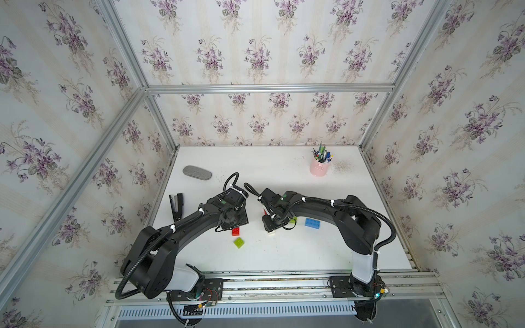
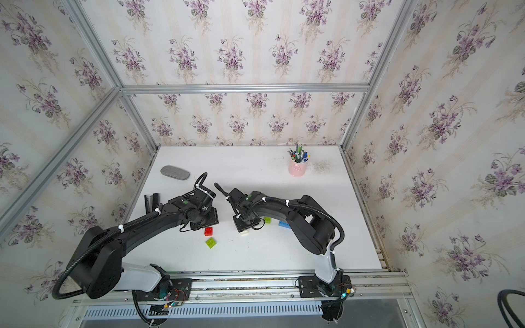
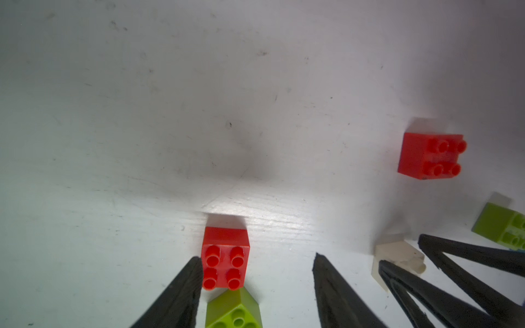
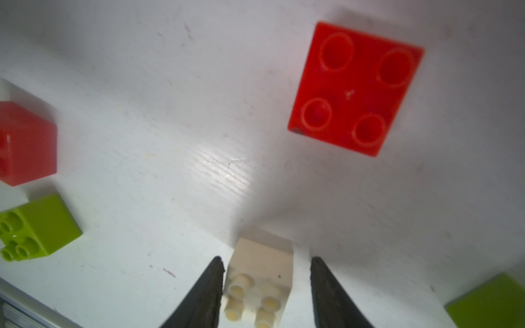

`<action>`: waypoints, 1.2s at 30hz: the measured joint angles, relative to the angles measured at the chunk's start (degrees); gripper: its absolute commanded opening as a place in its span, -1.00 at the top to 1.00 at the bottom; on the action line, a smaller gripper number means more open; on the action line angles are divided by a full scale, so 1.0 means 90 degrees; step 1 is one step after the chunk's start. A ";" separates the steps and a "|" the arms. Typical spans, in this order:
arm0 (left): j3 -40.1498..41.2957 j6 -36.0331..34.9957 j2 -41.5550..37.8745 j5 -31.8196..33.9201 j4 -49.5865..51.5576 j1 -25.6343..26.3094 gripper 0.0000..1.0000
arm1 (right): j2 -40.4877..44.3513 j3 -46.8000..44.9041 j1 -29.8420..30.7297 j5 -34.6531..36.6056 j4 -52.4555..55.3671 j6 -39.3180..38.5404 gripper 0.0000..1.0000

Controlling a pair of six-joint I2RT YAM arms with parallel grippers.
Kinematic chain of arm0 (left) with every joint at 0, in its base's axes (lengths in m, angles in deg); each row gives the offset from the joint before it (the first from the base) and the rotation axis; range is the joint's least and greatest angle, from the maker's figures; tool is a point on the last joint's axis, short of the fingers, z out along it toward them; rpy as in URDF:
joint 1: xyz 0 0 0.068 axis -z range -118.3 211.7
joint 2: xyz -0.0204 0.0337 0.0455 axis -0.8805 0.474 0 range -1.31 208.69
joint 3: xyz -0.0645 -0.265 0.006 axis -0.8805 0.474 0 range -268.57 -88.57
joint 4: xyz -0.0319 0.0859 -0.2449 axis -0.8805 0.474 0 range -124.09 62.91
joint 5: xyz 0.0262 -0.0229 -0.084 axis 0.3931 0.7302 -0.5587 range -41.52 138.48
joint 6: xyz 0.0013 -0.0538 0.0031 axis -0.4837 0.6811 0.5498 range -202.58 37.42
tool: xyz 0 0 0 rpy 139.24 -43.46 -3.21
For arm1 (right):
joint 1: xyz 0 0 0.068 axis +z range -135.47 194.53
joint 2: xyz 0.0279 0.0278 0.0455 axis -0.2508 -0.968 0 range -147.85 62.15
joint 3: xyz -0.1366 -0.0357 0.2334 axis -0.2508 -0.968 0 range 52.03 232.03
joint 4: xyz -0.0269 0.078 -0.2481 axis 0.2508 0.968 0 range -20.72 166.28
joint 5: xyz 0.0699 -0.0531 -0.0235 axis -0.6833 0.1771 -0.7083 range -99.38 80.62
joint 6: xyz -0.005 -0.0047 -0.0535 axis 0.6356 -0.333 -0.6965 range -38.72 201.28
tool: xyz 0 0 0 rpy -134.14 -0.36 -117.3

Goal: Assemble the letter y with lego
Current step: Pick up the lego brick from the center of the board.

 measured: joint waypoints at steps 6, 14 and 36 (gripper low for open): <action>0.0015 0.0027 -0.0002 0.0012 -0.0029 -0.0002 -0.28 | -0.0046 0.0058 -0.0005 -0.0032 0.0095 -0.0019 0.37; 0.0029 0.0027 0.0010 0.0012 -0.0051 -0.0002 -0.28 | -0.0024 0.0155 -0.0180 -0.0058 0.0102 -0.0041 0.42; 0.0153 0.0102 0.0027 0.0017 -0.0165 -0.0007 -0.28 | -0.0461 0.0709 -0.0823 0.0163 -0.0221 -0.0206 0.45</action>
